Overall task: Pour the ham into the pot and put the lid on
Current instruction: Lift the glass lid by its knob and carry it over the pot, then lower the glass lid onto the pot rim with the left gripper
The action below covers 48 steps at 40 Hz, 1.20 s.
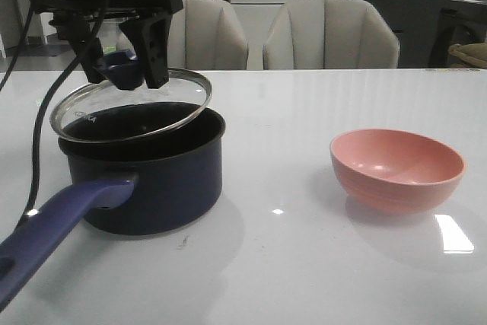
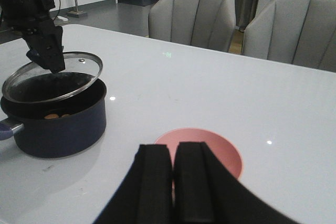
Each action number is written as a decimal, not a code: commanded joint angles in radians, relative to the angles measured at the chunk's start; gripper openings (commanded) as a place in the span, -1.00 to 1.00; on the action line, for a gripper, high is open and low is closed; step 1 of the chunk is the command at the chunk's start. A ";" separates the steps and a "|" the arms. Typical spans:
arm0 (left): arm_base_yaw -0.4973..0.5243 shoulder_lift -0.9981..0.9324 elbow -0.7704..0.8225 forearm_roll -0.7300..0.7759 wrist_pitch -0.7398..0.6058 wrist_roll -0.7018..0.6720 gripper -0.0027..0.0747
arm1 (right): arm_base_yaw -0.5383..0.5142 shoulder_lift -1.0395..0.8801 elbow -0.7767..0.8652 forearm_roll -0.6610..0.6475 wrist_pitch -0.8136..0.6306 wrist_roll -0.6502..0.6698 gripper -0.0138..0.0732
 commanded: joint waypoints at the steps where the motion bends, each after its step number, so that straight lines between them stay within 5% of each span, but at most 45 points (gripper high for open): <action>1: -0.018 -0.059 -0.037 -0.023 0.025 -0.002 -0.26 | 0.001 0.010 -0.028 0.011 -0.068 -0.008 -0.26; 48: -0.048 -0.091 -0.002 0.012 0.025 -0.002 -0.26 | 0.001 0.010 -0.028 0.011 -0.068 -0.008 -0.26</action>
